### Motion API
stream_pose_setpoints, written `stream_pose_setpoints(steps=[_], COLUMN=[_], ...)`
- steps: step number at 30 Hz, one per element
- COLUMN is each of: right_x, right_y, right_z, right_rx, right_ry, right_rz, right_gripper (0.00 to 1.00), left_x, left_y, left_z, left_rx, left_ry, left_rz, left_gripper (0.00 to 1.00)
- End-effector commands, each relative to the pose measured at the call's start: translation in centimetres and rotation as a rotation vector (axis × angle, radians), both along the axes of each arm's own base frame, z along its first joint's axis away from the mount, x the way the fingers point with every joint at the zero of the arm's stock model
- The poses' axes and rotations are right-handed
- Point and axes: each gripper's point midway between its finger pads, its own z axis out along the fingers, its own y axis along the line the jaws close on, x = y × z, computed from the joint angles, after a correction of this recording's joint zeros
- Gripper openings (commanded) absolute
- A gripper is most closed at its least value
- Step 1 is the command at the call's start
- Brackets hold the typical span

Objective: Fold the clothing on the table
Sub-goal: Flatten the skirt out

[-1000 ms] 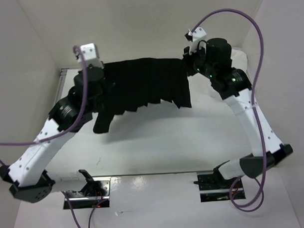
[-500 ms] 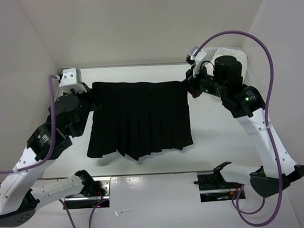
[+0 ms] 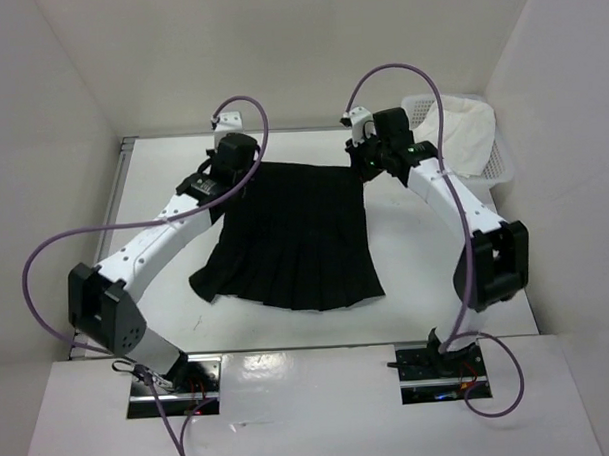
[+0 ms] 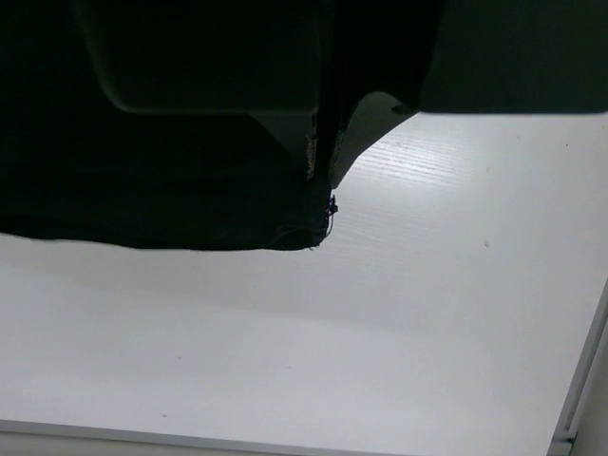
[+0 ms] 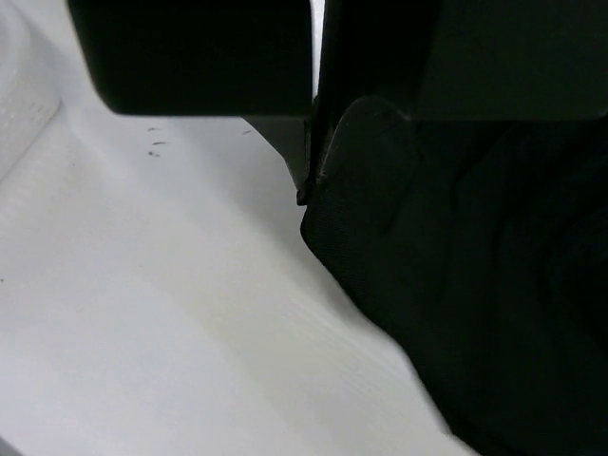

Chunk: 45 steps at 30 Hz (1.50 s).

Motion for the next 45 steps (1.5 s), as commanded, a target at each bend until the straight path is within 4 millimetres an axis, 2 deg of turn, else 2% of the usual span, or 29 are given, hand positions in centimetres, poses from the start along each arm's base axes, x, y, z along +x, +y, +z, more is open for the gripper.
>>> stream_pose_setpoints(steps=[1, 3, 7, 12, 13, 14, 15, 20, 21, 22, 23, 24, 25, 26, 27, 28, 29, 30, 31, 32, 33, 34, 38, 40, 41, 42, 43, 44, 45], right_x=[5.2, 6.7, 9.6, 12.2, 12.8, 13.5, 14.0, 16.3, 16.5, 16.9, 17.6, 17.9, 18.4, 18.9, 19.6, 19.6, 20.1, 20.1, 20.4, 20.2, 20.3, 19.7, 16.5, 14.1, 13.3, 12.5, 11.1, 10.3, 9.0], right_y=[-1.6, -2.0, -2.8, -2.9, -3.0, -2.9, -2.8, -3.2, -3.1, -3.4, -3.8, -4.0, -4.1, -4.7, -4.7, -5.2, -5.8, -5.9, -6.5, -6.5, -7.0, -6.9, -4.7, -3.3, -2.9, -2.5, -1.8, -2.0, -1.4], right_z=[1.6, 1.5, -1.8, -3.6, -3.9, -4.1, -4.4, -7.0, -7.3, -7.6, -8.5, -8.8, -8.5, -8.8, -9.1, -9.4, -9.2, -9.4, -8.9, -9.1, -7.7, -7.5, -4.8, -3.4, -3.0, -2.5, -3.5, -1.8, -2.6], right_rx=[0.008, -0.002, -0.019, -0.031, -0.036, -0.035, -0.042, -0.058, -0.059, -0.071, -0.091, -0.092, -0.099, -0.095, -0.092, -0.081, -0.067, -0.066, -0.052, -0.04, -0.033, -0.018, 0.024, 0.031, 0.026, 0.027, 0.016, 0.026, 0.026], right_ry=[-0.128, -0.149, -0.115, -0.1, -0.111, -0.114, -0.118, -0.083, -0.08, -0.081, -0.078, -0.075, -0.083, -0.081, -0.083, -0.06, -0.063, -0.052, -0.058, -0.041, -0.063, -0.052, -0.042, -0.037, -0.04, -0.043, -0.015, -0.04, -0.014], right_rz=[-0.06, -0.074, -0.107, -0.125, -0.136, -0.136, -0.131, -0.161, -0.161, -0.177, -0.2, -0.22, -0.232, -0.258, -0.271, -0.293, -0.315, -0.329, -0.349, -0.361, -0.371, -0.368, -0.287, -0.26, -0.257, -0.246, -0.228, -0.228, -0.205], right_gripper=[0.0, 0.0, 0.0, 0.0, 0.0, 0.0, 0.0, 0.0, 0.0, 0.0, 0.08, 0.15, 0.23, 0.3, 0.46, 0.59, 0.59, 0.68, 0.73, 0.76, 0.8, 0.81, 0.86, 0.89, 0.89, 0.89, 0.89, 0.89, 0.89], left_x=[3.9, 5.5, 8.4, 11.7, 12.4, 13.5, 14.1, 17.2, 17.7, 18.4, 18.8, 19.5, 19.9, 20.7, 21.5, 22.6, 22.3, 23.3, 23.6, 23.4, 23.4, 23.1, 20.5, 18.8, 18.5, 17.9, 17.2, 16.6, 16.2], left_y=[0.6, 1.5, 2.5, 2.8, 3.1, 3.4, 3.2, 3.8, 3.7, 4.0, 4.7, 5.0, 4.9, 5.6, 6.3, 6.6, 7.0, 7.0, 7.6, 7.2, 7.5, 7.2, 4.5, 2.6, 1.9, 1.5, 0.7, -0.1, -0.6], left_z=[1.3, 0.7, -2.1, -2.3, -3.3, -1.3, -2.6, -2.3, -3.5, -2.8, -3.0, -4.3, -4.4, -2.6, -4.1, -3.6, -7.2, -2.7, -1.7, -6.1, 0.2, -4.4, -5.3, -7.9, -7.2, -8.2, -8.3, -8.6, -8.8], left_rx=[-0.088, -0.118, -0.11, -0.102, -0.086, -0.087, -0.075, -0.062, -0.055, -0.07, -0.075, -0.066, -0.066, -0.075, -0.059, -0.062, -0.032, -0.042, -0.048, -0.037, -0.088, -0.079, -0.042, 0.034, 0.022, 0.01, 0.0, -0.01, -0.01], left_ry=[-0.075, -0.066, -0.013, -0.006, 0.019, -0.02, 0.013, 0.017, 0.04, 0.026, 0.03, 0.054, 0.054, 0.02, 0.046, 0.037, 0.118, 0.019, -0.003, 0.103, -0.041, 0.083, 0.168, 0.255, 0.238, 0.278, 0.297, 0.315, 0.329], left_rz=[0.019, 0.025, 0.051, 0.051, 0.057, 0.06, 0.061, 0.052, 0.053, 0.049, 0.055, 0.053, 0.053, 0.065, 0.074, 0.083, 0.101, 0.101, 0.111, 0.089, 0.081, 0.078, 0.051, 0.057, 0.061, 0.043, 0.042, 0.027, 0.024], left_gripper=[0.0, 0.0, 0.0, 0.0, 0.0, 0.0, 0.0, 0.01, 0.11, 0.21, 0.27, 0.48, 0.59, 0.66, 0.8, 0.87, 0.92, 0.97, 1.0, 1.0, 1.0, 1.0, 1.0, 1.0, 0.98, 0.96, 0.94, 0.88, 0.85])
